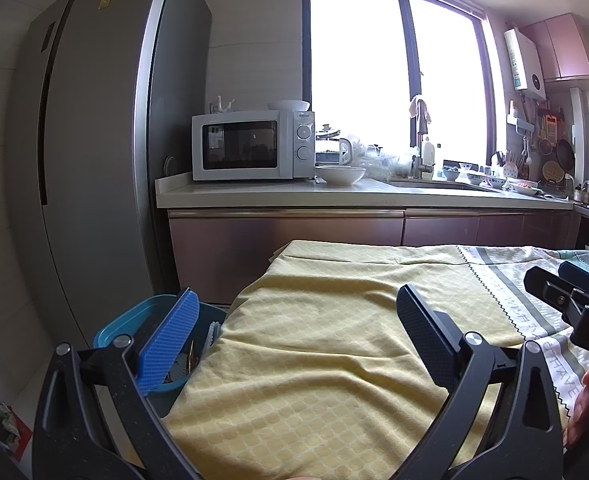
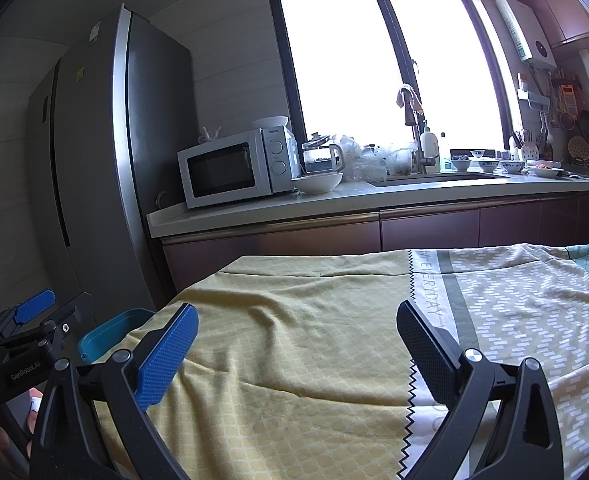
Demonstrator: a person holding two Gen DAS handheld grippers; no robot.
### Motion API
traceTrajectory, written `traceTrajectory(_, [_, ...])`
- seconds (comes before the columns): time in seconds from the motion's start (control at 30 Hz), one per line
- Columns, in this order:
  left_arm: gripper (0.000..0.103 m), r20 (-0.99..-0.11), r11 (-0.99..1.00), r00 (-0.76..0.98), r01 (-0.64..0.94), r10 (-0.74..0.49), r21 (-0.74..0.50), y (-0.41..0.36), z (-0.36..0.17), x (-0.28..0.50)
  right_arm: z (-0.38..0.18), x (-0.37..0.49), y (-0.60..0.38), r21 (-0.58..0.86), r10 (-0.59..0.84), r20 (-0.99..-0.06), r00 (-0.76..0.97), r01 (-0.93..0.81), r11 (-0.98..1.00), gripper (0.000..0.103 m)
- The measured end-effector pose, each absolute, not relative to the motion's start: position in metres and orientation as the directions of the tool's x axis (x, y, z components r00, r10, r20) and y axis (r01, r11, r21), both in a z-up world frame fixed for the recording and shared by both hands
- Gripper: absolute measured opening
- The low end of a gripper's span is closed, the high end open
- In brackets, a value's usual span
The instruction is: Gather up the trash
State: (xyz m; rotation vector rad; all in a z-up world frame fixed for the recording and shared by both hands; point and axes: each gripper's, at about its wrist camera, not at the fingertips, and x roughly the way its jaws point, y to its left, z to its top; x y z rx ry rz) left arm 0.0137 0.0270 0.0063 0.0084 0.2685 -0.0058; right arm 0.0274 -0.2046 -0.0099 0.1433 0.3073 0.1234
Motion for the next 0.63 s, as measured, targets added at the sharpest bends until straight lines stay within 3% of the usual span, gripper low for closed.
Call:
traceTrajectory(0.37, [0.097,-0.285,0.999,0.958,0.042,-0.036,0.014,0.021,0.003,0.021,-0.014,0.032,-0.210,0.167,0.137,-0.299,0.944,-0.090,0.982,0.096])
traceTrajectory(0.5, [0.097,-0.362,0.999,0.932,0.049,-0.039,0.020,0.017,-0.002,0.041,-0.016,0.036,-0.219,0.164,0.121,-0.321,0.939,-0.071,0.984,0.096])
traceTrajectory(0.63, [0.097,-0.501,0.996,0.863,0.085,-0.070,0.007,0.011,-0.013,0.082,-0.019,0.046,-0.240,0.161,0.080,-0.378,0.922,-0.020,0.987,0.096])
